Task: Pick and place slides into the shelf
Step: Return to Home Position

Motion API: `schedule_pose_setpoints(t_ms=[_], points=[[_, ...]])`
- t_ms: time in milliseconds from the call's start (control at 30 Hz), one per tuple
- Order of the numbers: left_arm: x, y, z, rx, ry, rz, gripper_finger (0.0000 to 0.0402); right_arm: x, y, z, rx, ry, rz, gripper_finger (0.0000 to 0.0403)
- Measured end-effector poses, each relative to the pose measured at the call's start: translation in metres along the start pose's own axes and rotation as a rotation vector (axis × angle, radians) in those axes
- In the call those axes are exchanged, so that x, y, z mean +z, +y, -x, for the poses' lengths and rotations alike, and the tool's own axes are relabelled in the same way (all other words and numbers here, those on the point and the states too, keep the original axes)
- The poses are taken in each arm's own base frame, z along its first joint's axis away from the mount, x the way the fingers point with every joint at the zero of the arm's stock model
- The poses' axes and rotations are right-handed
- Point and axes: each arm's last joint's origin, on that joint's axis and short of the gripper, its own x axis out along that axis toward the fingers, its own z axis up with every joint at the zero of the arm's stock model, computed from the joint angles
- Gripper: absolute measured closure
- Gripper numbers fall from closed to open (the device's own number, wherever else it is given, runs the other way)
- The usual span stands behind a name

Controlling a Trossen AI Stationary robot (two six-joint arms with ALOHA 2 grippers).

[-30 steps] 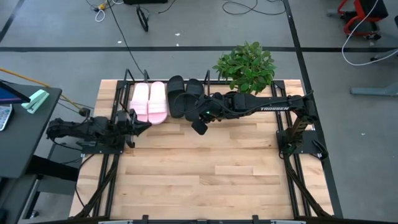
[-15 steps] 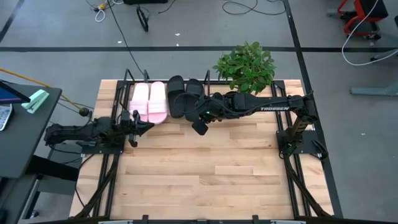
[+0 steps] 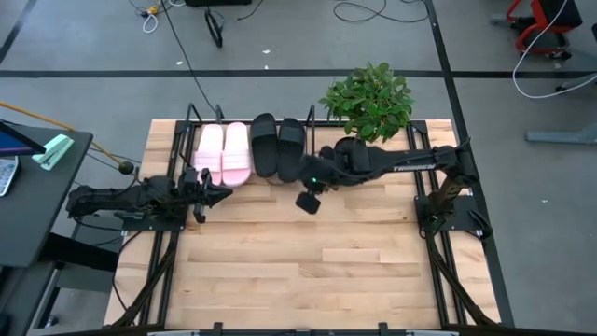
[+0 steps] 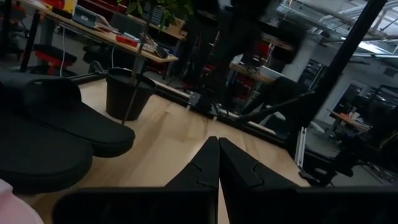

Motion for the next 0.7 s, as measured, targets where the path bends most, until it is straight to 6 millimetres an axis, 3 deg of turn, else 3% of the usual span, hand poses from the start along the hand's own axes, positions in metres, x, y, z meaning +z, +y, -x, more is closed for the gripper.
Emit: schedule_pose_setpoints(t_ms=[100,233,367,700], points=[[0.0,0.0,0.0,0.0,0.001,0.0,0.0392,-0.017,0.014,0.008,0.037,-0.011,0.048,0.0403],[0.0,0.0,0.0,0.001,0.0,0.0,0.0395,-0.061,0.013,0.016,0.086,-0.03,0.028,0.0403],[0.0,0.0,0.0,0.002,0.0,-0.001,0.0385,-0.101,-0.015,0.029,0.149,-0.15,-0.082,0.0403],[0.0,0.0,0.0,0.003,-0.002,-0.001,0.0357,-0.2,-0.089,0.036,0.204,-0.37,-0.264,0.0403]])
